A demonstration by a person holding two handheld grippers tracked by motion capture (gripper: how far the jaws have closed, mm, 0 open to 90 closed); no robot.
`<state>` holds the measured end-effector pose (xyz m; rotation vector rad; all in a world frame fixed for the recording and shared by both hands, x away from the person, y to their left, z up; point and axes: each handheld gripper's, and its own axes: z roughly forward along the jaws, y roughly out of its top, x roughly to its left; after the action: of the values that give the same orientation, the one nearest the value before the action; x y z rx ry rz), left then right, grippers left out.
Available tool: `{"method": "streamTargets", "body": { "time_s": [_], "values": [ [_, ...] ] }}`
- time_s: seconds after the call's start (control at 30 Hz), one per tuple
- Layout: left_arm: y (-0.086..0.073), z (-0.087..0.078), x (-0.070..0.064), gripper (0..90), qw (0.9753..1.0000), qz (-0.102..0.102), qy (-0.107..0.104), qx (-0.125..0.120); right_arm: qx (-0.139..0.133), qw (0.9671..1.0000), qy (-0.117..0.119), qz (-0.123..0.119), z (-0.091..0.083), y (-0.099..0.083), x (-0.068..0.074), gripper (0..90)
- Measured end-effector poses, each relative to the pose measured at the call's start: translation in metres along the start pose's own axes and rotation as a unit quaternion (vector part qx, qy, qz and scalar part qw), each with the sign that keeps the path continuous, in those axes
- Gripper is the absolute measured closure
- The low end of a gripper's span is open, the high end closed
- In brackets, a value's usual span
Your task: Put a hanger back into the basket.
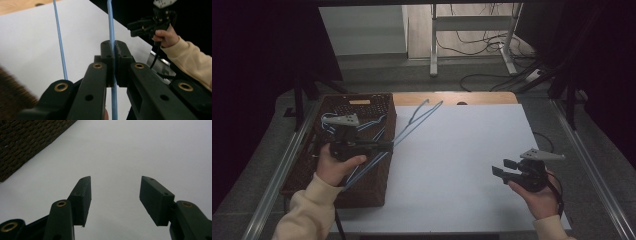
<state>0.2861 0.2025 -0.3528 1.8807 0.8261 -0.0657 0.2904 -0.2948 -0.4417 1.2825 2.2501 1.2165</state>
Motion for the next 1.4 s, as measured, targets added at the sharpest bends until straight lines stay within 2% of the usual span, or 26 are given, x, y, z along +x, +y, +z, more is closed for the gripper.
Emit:
{"method": "streamTargets", "body": {
  "time_s": [0.33,0.5,0.97,1.4],
  "values": [
    [-0.014,-0.045,0.022,87.1,0.9986,-0.031,0.021,-0.037,0.002,1.0,-0.004,-0.001,0.0,-0.001,0.0,43.5],
    [-0.022,-0.058,0.035,87.0,0.9973,-0.045,0.033,-0.048,0.004,1.0,-0.005,-0.001,0.0,-0.001,0.0,43.5],
    [-0.044,-0.076,0.073,87.0,0.9921,-0.09,0.057,-0.066,0.006,1.0,-0.006,-0.002,0.001,-0.002,0.0,43.6],
    [-0.055,-0.067,0.097,87.0,0.9905,-0.11,0.067,-0.048,0.005,1.0,-0.007,-0.003,0.001,-0.002,0.0,43.5]
  ]
}}
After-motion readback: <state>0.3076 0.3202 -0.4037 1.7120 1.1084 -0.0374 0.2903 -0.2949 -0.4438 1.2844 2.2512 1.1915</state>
